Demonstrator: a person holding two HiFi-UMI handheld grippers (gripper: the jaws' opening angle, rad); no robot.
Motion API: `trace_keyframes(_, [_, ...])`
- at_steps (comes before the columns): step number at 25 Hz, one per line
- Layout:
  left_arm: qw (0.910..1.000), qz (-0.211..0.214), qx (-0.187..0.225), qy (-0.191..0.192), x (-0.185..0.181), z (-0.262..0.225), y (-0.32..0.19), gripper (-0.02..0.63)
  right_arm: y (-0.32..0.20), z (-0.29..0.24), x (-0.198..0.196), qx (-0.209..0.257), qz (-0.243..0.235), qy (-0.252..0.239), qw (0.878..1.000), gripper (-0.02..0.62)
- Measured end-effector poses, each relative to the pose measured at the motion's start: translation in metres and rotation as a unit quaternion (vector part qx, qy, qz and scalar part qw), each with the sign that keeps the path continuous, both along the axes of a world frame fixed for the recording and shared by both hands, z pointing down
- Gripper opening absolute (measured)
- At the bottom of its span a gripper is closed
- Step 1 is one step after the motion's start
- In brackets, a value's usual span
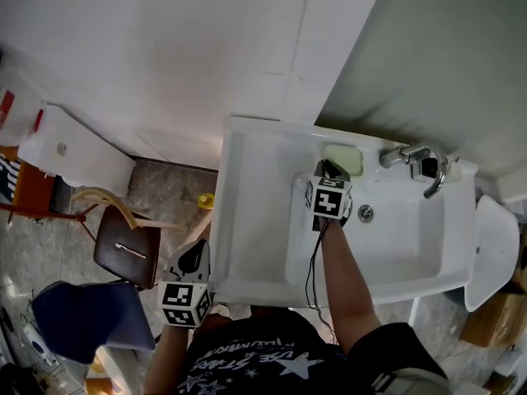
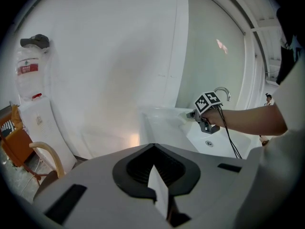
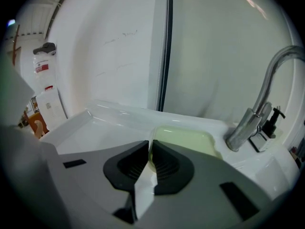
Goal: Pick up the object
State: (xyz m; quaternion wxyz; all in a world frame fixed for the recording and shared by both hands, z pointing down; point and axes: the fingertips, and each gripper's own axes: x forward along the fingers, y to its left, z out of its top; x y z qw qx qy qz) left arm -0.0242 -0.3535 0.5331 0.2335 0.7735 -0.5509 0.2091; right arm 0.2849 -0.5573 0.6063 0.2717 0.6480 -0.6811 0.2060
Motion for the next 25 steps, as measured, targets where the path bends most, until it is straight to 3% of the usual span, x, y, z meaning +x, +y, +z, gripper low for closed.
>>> trace_keyframes(10, [0.9984,0.039,0.037,0.015,-0.018,-0.028,0.029,0.015,0.061,-0.06,-0.011,0.049,0.022,-0.001,0.999,0.037])
trace_keyframes(25, [0.9867,0.125,0.092,0.049,-0.052,-0.057,0.118,0.015,0.23,-0.132,-0.054,0.12,0.066,-0.004,0.991,0.035])
